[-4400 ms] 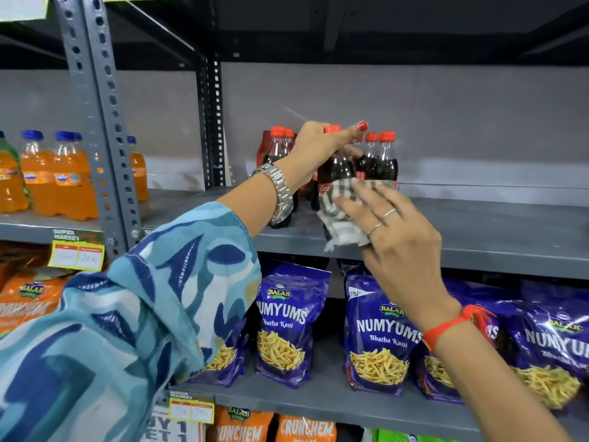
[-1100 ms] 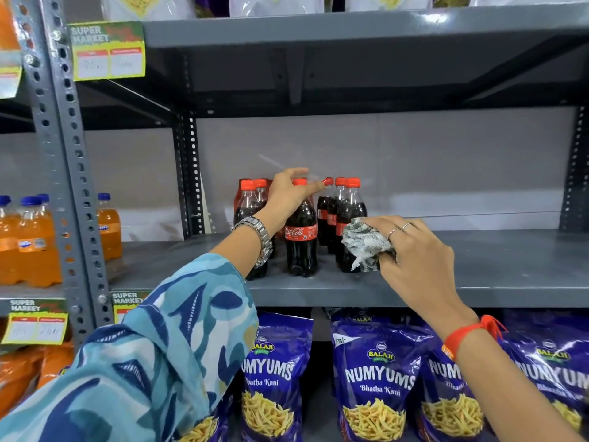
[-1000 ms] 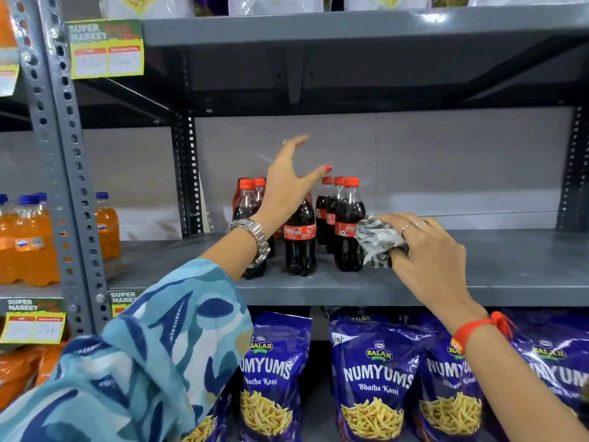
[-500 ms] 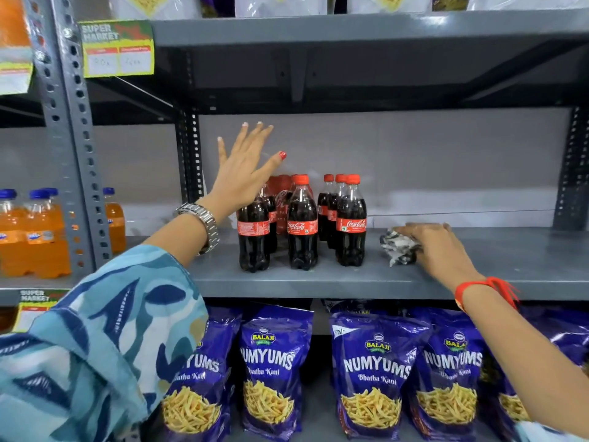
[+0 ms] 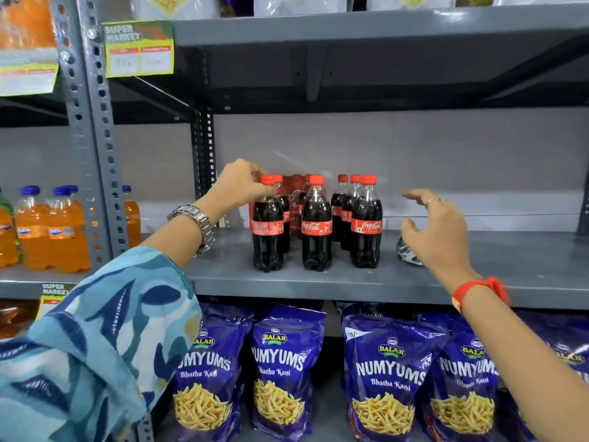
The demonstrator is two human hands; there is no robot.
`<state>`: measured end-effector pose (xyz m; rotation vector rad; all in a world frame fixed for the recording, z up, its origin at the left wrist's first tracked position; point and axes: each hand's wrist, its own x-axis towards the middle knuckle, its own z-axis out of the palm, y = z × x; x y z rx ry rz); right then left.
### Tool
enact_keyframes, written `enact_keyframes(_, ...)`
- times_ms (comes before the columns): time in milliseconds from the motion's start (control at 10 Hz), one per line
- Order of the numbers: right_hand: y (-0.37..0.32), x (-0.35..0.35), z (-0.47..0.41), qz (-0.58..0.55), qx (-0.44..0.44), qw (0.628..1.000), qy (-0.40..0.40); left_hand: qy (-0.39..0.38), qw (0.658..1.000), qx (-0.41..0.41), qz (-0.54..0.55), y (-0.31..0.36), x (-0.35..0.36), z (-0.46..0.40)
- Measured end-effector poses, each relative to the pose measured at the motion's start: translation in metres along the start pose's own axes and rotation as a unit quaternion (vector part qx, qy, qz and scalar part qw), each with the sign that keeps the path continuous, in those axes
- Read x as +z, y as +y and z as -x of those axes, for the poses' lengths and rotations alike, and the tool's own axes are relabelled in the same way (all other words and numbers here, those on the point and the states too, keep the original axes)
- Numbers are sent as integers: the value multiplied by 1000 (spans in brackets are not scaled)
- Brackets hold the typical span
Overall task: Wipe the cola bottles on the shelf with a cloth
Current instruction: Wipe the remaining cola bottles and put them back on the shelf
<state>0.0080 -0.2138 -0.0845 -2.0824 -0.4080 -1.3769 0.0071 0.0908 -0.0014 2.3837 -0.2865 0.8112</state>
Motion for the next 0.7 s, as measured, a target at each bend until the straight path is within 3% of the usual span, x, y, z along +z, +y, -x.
enact_keyframes(100, -36, 21, 8, -107, -6, 994, -35, -4, 999, -20, 27, 3, 0, -2)
enact_keyframes(300, -59, 61, 29, -92, 58, 986, -126, 10, 999, -45, 28, 2, 4, -5)
enact_keyframes(500, -63, 65, 26, -75, 44, 990, -113, 22, 996, -71, 45, -1, 6, -8)
enact_keyframes(700, -69, 53, 20, -37, -14, 997, -64, 22, 996, -15, -83, 6, 4, -3)
